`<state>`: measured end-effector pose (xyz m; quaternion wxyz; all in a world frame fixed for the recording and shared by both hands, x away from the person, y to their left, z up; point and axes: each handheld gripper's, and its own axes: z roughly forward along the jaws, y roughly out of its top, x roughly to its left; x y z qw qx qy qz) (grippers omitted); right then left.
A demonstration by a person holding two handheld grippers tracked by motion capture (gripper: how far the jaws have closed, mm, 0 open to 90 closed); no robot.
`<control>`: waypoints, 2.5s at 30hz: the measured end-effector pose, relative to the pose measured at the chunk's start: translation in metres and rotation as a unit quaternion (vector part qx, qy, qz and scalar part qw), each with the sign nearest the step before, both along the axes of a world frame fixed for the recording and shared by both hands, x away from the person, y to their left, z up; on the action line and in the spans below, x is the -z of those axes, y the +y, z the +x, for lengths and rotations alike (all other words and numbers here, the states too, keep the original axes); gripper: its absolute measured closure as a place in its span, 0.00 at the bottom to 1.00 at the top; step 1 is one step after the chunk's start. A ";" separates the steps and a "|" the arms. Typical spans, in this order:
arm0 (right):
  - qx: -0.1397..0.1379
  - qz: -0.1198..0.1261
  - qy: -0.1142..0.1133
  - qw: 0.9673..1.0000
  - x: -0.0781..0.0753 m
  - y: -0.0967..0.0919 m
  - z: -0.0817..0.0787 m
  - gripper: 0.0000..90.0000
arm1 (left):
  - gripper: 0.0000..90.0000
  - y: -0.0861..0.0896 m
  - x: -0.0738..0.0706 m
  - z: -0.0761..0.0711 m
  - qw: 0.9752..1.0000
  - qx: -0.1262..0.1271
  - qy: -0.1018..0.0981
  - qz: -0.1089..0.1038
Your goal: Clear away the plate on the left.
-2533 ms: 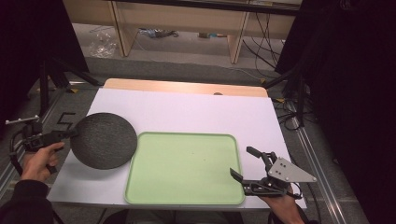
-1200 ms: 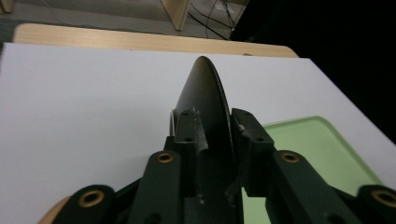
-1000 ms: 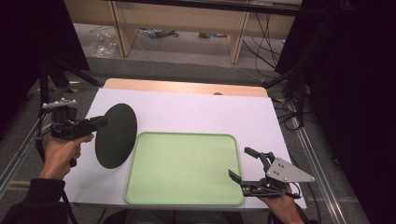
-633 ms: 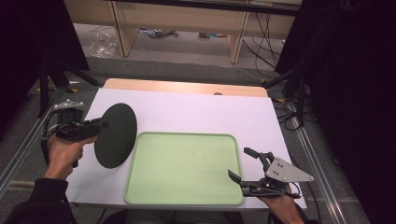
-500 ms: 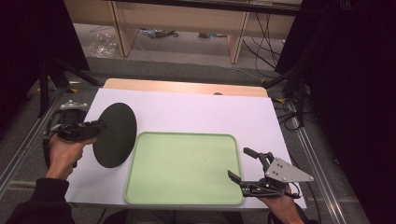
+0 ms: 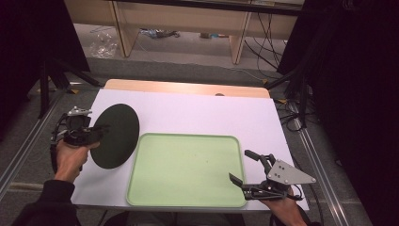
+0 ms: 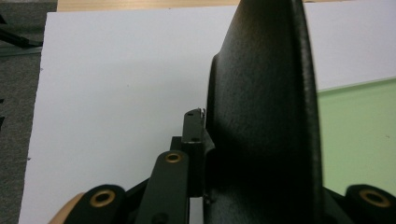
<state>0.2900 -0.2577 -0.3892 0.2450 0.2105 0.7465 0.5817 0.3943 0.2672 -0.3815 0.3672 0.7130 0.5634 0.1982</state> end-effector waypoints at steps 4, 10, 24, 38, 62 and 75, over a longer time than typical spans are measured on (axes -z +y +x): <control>-0.002 -0.002 0.004 1.000 0.000 0.000 0.000 0.18 | 0.86 0.003 -0.003 -0.001 1.000 0.006 0.001 -0.008; -0.002 0.001 0.006 1.000 0.000 -0.001 0.000 0.18 | 0.86 0.006 -0.005 -0.004 1.000 0.005 -0.003 -0.031; -0.006 0.000 0.003 1.000 0.000 0.000 0.000 0.18 | 0.86 0.002 -0.029 -0.013 0.995 0.060 -0.020 -0.075; -0.004 -0.002 0.006 1.000 0.000 0.000 0.000 0.18 | 0.86 -0.053 -0.019 -0.012 0.982 0.144 0.014 -0.118; -0.002 -0.002 0.003 1.000 0.001 0.000 0.000 0.18 | 0.86 -0.149 0.011 -0.005 0.955 0.250 0.064 -0.144; -0.005 -0.001 0.004 1.000 0.001 0.000 0.000 0.18 | 0.86 -0.173 0.028 0.002 0.950 0.246 0.080 -0.177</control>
